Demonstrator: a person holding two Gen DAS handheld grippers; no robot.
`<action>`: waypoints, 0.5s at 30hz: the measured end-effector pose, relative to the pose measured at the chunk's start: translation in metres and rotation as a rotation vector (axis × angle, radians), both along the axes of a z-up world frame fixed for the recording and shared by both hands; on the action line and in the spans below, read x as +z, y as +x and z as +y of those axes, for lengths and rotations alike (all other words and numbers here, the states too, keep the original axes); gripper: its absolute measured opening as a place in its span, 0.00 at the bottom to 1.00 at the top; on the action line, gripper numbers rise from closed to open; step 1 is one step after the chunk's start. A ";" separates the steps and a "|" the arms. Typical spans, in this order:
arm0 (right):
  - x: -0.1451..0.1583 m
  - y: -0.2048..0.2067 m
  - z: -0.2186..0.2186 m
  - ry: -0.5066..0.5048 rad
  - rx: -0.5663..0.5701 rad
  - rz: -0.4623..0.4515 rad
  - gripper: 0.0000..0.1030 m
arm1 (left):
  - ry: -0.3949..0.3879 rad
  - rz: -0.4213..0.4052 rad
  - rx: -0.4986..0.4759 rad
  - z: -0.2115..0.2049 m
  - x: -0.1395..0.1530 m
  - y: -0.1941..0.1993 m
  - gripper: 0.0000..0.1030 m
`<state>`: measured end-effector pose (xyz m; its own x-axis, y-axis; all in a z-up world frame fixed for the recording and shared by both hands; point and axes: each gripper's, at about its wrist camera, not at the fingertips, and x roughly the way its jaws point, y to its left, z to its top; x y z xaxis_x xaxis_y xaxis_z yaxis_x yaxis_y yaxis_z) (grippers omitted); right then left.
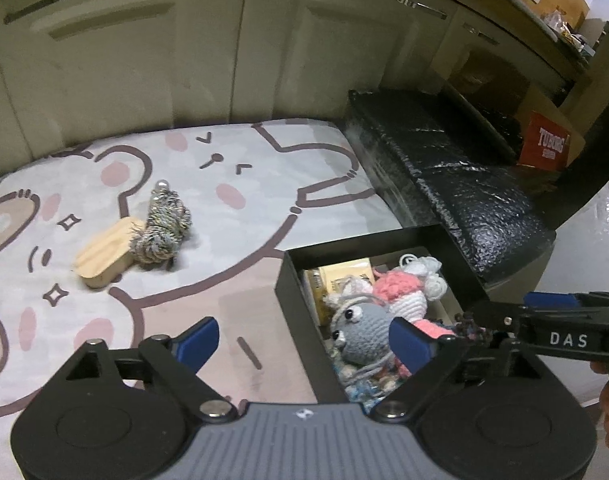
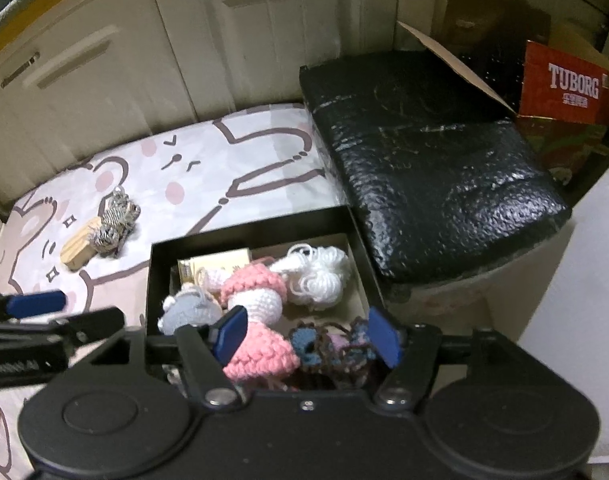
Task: Organize objects
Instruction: 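Lower the mouse with the left tool while the right tool lowers the bunny into the box, releasing both, then withdraw both open tools from the box toward the wooden block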
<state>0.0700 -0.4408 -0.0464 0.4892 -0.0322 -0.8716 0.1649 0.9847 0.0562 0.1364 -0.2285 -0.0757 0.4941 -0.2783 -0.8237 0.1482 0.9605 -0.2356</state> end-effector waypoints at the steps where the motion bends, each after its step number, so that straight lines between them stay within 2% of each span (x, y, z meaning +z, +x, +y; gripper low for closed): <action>1: 0.000 -0.001 0.000 -0.006 0.001 0.002 0.71 | 0.004 0.000 0.003 0.002 0.000 -0.001 0.90; 10: 0.004 -0.009 -0.003 -0.036 -0.003 -0.021 0.98 | 0.024 -0.005 0.039 0.016 0.002 -0.006 1.00; 15: 0.004 -0.011 0.000 -0.073 0.007 -0.045 1.00 | 0.034 -0.016 0.045 0.026 0.004 -0.008 1.00</action>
<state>0.0587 -0.4411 -0.0428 0.5285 -0.0912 -0.8440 0.1565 0.9876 -0.0087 0.1282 -0.2028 -0.0717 0.5191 -0.2269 -0.8241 0.1078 0.9738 -0.2002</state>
